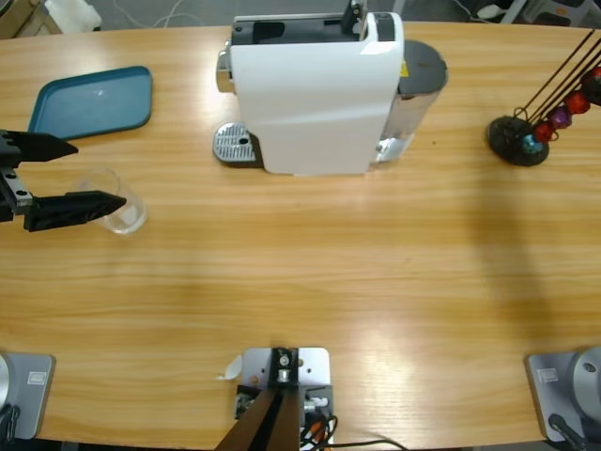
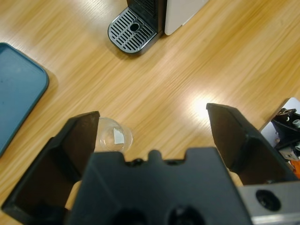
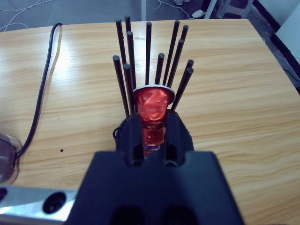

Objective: Pour coffee

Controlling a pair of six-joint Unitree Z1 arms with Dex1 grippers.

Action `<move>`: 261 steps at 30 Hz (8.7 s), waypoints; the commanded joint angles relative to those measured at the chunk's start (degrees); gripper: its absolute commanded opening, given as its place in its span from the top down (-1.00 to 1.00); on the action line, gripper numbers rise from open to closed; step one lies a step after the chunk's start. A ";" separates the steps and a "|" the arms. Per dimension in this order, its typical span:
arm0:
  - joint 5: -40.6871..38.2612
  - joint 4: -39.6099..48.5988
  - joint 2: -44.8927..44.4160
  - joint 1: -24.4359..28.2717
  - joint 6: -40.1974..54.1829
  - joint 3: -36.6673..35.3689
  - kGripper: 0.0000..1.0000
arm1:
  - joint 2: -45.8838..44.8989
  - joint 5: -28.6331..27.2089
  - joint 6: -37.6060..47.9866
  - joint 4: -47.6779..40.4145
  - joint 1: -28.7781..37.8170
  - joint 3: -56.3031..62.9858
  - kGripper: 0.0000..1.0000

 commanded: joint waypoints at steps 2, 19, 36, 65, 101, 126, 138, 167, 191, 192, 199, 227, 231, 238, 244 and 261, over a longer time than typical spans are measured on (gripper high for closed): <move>-0.78 -0.77 -1.76 0.39 -1.57 2.98 -0.98 | -1.20 0.50 -1.37 -0.80 -0.67 1.77 1.00; -1.40 -3.53 -0.74 0.35 -2.01 4.52 -0.98 | -12.08 -0.59 -4.29 15.11 2.19 -12.89 1.00; -2.96 -4.20 -2.14 -0.14 -1.78 4.70 -0.97 | -2.49 23.40 -32.82 37.70 30.93 -30.65 1.00; -4.21 -3.23 -3.43 -0.14 -0.78 6.30 -0.97 | 29.45 44.06 -48.15 47.74 27.68 -66.88 1.00; -4.47 -4.55 -4.36 -0.49 -0.87 8.41 -0.96 | 28.91 40.84 -44.10 49.76 32.90 -69.39 1.00; -4.47 -5.32 -3.55 -0.49 -0.94 9.27 -0.97 | 31.97 31.79 -46.97 49.53 29.82 -70.16 1.00; -4.47 -5.51 -3.78 -0.49 -0.94 9.62 -0.97 | 33.74 33.07 -47.09 49.07 29.82 -68.04 1.00; -4.47 -5.69 -4.25 -0.49 -1.02 9.64 -0.96 | 33.60 29.59 -46.37 47.33 29.74 -65.03 -0.99; -4.07 -6.53 -5.40 0.65 -1.29 4.00 -0.98 | 6.87 11.57 -1.67 41.15 47.49 -46.54 1.00; -4.18 -6.48 -5.80 0.65 -1.89 3.68 -0.98 | 5.46 8.04 3.04 40.35 47.49 -44.18 1.00; -6.90 -6.52 -6.85 4.92 -2.10 3.17 -1.00 | 7.67 -13.20 18.46 39.72 46.56 -44.24 1.00; -7.62 -5.69 -8.12 8.67 -3.24 3.56 -0.97 | 28.38 -5.18 21.29 26.68 45.03 -57.58 1.00; -7.89 -5.28 -8.47 8.82 -3.24 3.29 -0.97 | 31.09 -4.14 22.15 26.68 45.29 -58.25 1.00; -8.87 -5.34 -8.10 8.91 -2.36 1.18 -0.99 | 35.15 1.02 23.68 26.68 45.64 -57.26 1.00; -9.05 -5.16 -8.24 9.00 -2.45 1.01 -0.98 | 38.51 3.98 24.33 26.78 45.73 -56.75 1.00; -9.75 -2.14 -7.36 8.98 -2.27 -1.74 -0.98 | 44.04 8.79 29.90 30.99 42.04 -50.51 1.00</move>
